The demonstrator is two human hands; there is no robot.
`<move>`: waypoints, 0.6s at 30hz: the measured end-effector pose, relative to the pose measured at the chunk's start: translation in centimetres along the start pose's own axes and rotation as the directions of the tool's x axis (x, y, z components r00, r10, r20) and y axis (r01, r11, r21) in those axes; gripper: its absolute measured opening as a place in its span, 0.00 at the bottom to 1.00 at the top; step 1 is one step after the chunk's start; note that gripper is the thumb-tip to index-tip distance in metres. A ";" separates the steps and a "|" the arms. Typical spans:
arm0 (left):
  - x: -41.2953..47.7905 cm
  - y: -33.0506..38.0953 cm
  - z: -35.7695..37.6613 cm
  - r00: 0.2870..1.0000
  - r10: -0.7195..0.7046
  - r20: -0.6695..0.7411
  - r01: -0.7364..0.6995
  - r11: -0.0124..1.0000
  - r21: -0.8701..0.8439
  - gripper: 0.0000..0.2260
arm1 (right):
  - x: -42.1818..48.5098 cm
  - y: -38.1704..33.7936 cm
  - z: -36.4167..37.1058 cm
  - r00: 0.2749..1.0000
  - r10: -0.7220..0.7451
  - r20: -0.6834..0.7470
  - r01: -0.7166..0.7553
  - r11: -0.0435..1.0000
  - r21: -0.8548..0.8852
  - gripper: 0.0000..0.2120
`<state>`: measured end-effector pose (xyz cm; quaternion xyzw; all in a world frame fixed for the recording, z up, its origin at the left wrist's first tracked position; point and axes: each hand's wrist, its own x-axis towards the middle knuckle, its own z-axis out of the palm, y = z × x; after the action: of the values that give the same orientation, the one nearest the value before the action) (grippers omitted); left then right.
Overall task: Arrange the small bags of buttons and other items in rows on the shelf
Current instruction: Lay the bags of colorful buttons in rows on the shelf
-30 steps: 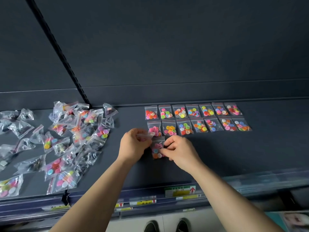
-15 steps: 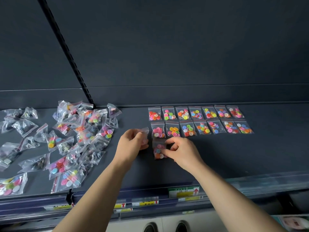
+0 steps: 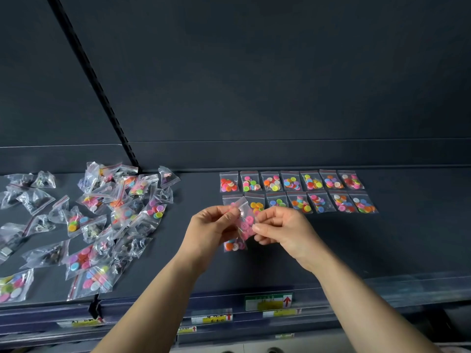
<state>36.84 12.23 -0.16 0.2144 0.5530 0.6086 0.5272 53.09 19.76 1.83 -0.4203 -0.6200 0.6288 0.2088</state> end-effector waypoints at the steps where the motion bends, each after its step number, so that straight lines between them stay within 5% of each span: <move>1: 0.0 -0.1 0.3 1.000 0.002 -0.011 -0.002 1.000 0.021 0.09 | -0.1 0.1 -0.4 1.000 0.012 0.022 -0.012 1.000 -0.003 0.06; 6: 0.2 -0.3 1.4 0.995 0.064 -0.072 -0.048 0.976 0.210 0.03 | 0.0 1.1 -1.5 0.999 0.020 0.036 -0.018 0.999 -0.050 0.07; 11: 0.5 -1.0 0.9 0.978 0.160 -0.134 -0.104 0.930 0.352 0.07 | 0.3 2.8 -2.1 0.999 -0.001 -0.041 -0.005 0.992 -0.129 0.04; 15: 0.2 -2.6 -0.8 0.960 0.238 -0.145 -0.120 0.821 0.558 0.08 | 0.7 4.3 -2.1 0.995 -0.010 -0.099 -0.018 0.961 -0.277 0.03; 18: -0.1 -3.1 -1.3 0.955 0.286 -0.080 -0.120 0.620 0.776 0.09 | 0.9 5.0 -1.6 0.988 -0.080 -0.132 0.022 0.920 -0.392 0.02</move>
<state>37.06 11.02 -3.29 0.4166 0.7784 0.3925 0.2579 55.19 20.69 -2.98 -0.4817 -0.7265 0.4551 0.1818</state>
